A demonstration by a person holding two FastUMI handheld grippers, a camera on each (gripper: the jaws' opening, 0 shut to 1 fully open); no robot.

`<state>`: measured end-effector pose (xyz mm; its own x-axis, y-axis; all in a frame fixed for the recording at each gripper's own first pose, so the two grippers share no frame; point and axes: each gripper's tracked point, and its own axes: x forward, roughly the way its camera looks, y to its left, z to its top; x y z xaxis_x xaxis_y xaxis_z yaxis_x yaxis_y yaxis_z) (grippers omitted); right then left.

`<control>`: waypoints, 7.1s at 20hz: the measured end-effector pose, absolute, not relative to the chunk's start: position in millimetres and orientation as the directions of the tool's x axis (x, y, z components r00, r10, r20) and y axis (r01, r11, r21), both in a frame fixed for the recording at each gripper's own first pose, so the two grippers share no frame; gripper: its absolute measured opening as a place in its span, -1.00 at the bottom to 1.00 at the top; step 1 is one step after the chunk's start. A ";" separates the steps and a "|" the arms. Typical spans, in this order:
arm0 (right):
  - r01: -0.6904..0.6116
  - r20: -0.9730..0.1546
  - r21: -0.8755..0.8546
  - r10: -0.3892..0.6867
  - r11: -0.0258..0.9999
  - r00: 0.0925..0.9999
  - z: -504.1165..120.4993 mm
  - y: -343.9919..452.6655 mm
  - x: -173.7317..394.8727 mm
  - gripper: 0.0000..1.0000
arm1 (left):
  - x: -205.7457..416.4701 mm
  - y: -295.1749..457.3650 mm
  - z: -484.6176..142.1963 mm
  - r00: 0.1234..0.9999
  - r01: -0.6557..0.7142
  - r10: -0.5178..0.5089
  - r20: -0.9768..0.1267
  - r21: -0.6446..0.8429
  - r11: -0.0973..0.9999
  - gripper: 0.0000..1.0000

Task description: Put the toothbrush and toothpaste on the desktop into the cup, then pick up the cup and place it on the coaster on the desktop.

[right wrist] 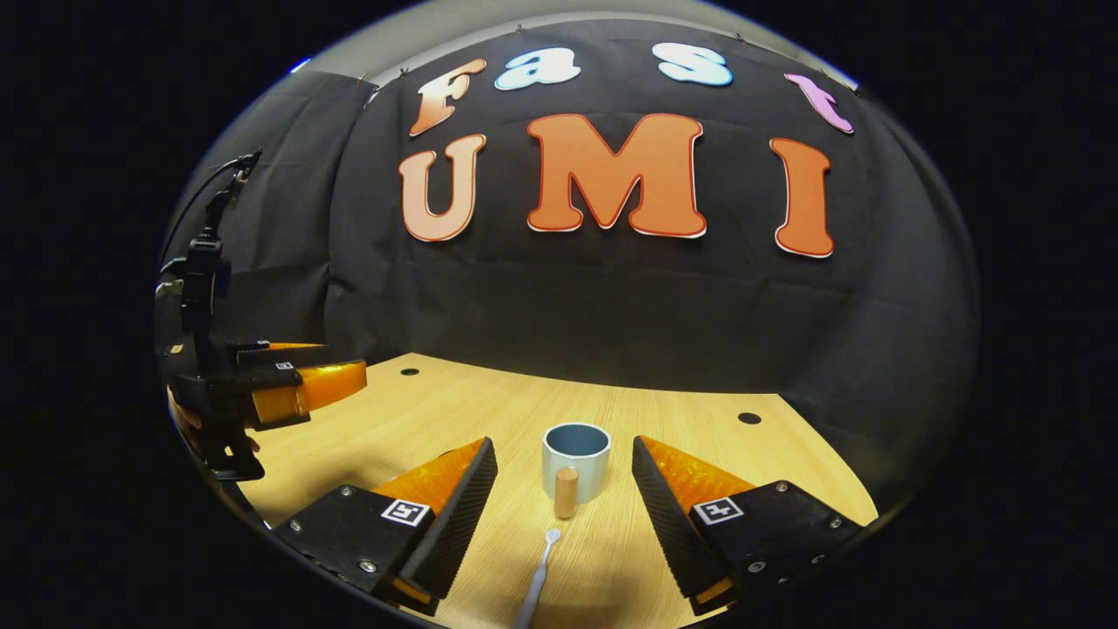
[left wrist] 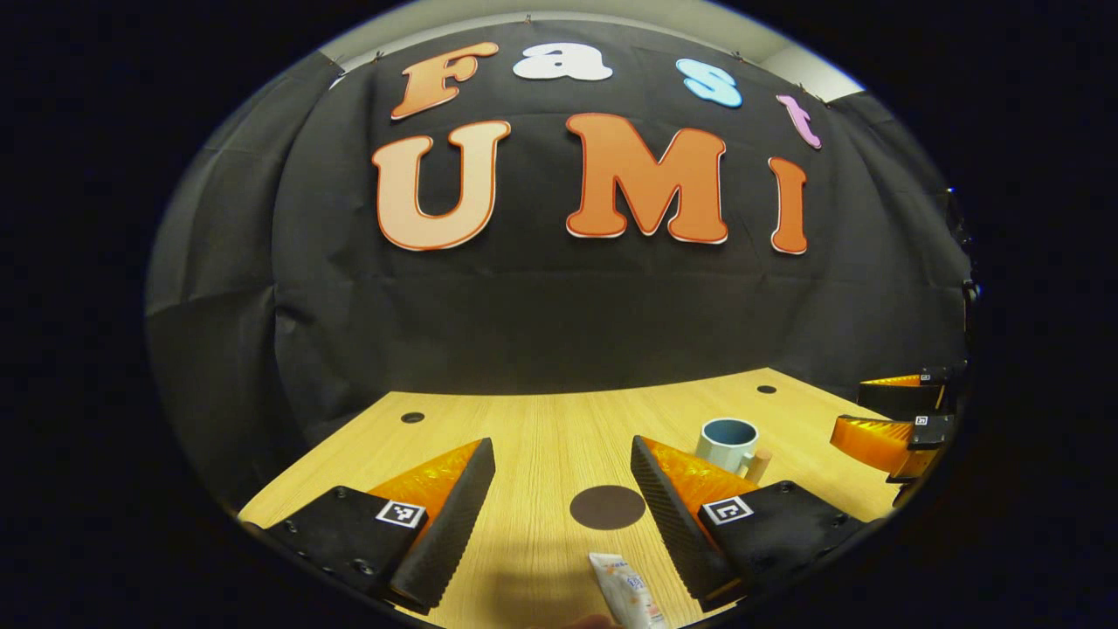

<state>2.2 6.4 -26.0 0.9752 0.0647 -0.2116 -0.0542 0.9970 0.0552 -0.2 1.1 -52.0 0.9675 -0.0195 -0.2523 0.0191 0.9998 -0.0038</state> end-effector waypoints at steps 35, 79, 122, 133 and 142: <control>-0.083 -0.742 0.039 0.085 0.996 0.665 -143.9 35.2 -15.4 0.51 | -60.9 -25.8 -188.4 0.570 0.095 -0.108 -0.814 -0.065 0.993 0.73; -0.231 -0.172 0.138 0.254 0.963 0.952 32.8 45.6 80.9 -0.90 | -37.7 -19.5 -135.6 0.729 0.074 -0.134 -0.671 -0.118 0.990 -0.65; -0.158 0.210 0.213 0.113 0.964 0.971 35.0 -10.2 188.8 -0.89 | -23.0 -48.0 -27.2 0.907 0.221 -0.240 -0.346 -0.094 0.971 -0.66; -0.069 0.190 0.203 0.030 0.977 0.981 25.6 -30.1 174.6 -0.78 | 9.1 -73.6 -10.5 0.922 0.249 -0.271 -0.278 -0.111 0.962 -0.66; -0.061 0.186 0.169 0.029 0.984 0.982 34.2 -37.6 159.8 -0.72 | 35.9 -117.8 8.0 0.934 0.306 -0.317 -0.167 -0.087 0.948 -0.66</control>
<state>159.8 -37.6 34.2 0.9821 0.0292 0.1860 -0.0612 0.9838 0.1687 35.9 -117.8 8.0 0.9337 -0.3165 -0.1672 0.3059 0.9481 -0.0866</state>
